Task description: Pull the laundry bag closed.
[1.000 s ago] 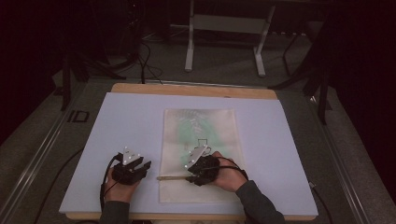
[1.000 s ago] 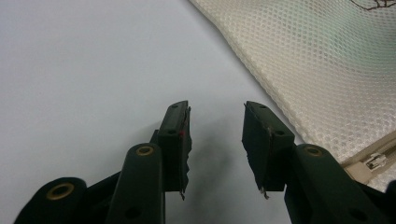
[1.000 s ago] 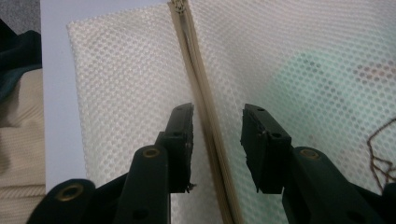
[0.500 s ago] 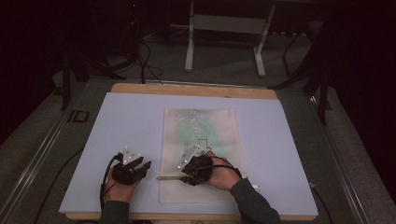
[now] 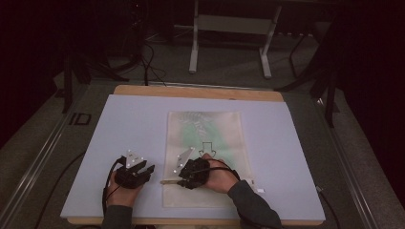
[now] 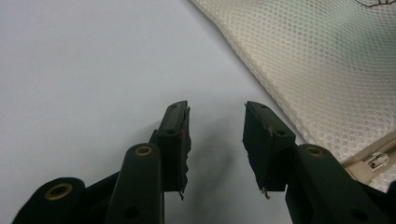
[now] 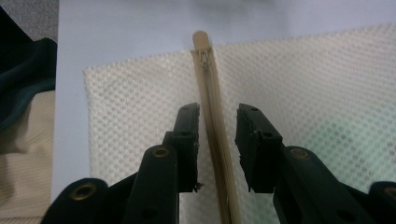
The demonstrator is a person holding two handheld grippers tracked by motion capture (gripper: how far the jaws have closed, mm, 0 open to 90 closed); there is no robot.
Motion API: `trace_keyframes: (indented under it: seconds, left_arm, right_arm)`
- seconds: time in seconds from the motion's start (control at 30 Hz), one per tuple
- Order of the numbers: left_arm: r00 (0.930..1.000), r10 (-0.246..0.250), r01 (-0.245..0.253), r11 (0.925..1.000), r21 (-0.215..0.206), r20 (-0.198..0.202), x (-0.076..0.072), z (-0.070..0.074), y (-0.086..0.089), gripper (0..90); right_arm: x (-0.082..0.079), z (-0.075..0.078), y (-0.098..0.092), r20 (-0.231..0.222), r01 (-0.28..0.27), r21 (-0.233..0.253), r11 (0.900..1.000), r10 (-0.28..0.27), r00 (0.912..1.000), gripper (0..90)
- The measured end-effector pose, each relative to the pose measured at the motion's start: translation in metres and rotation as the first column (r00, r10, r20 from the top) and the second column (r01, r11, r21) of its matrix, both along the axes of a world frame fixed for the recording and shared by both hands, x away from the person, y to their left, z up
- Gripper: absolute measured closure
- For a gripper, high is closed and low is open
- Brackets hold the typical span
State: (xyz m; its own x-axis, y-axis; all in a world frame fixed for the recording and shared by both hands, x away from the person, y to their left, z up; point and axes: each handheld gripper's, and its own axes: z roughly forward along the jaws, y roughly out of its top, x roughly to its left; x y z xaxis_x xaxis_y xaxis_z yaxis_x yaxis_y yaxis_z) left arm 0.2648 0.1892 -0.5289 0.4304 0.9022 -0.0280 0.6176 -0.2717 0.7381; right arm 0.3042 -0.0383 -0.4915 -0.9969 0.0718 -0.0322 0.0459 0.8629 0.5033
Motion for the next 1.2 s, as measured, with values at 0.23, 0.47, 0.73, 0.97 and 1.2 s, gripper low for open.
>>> trace_keyframes:
  seconds: [0.23,0.47,0.73,0.97,1.2]
  left_arm:
    - [1.0,0.002,-0.002,1.0,-0.001,0.001,0.0,0.0,0.0,60.1]
    - [1.0,0.002,-0.002,1.0,-0.003,0.001,0.0,0.0,0.001,60.1]
    - [1.0,0.004,-0.004,1.0,-0.005,0.0,0.0,0.0,0.001,60.1]
    - [1.0,0.004,-0.004,1.0,-0.005,0.0,0.0,0.0,0.002,60.1]
    - [1.0,0.004,-0.004,1.0,-0.003,-0.003,0.001,0.0,0.002,60.0]
  right_arm:
    - [-0.001,0.001,0.013,0.004,-0.025,-0.001,1.0,0.025,0.9997,71.7]
    - [0.0,-0.002,0.026,-0.003,-0.046,-0.001,0.999,0.046,0.999,75.4]
    - [0.0,-0.004,0.04,-0.015,-0.058,-0.002,0.998,0.058,0.9982,75.4]
    - [0.001,-0.008,0.054,-0.017,-0.067,-0.012,0.998,0.067,0.9976,74.4]
    - [0.001,-0.011,0.063,-0.024,-0.061,-0.018,0.998,0.061,0.9978,73.9]
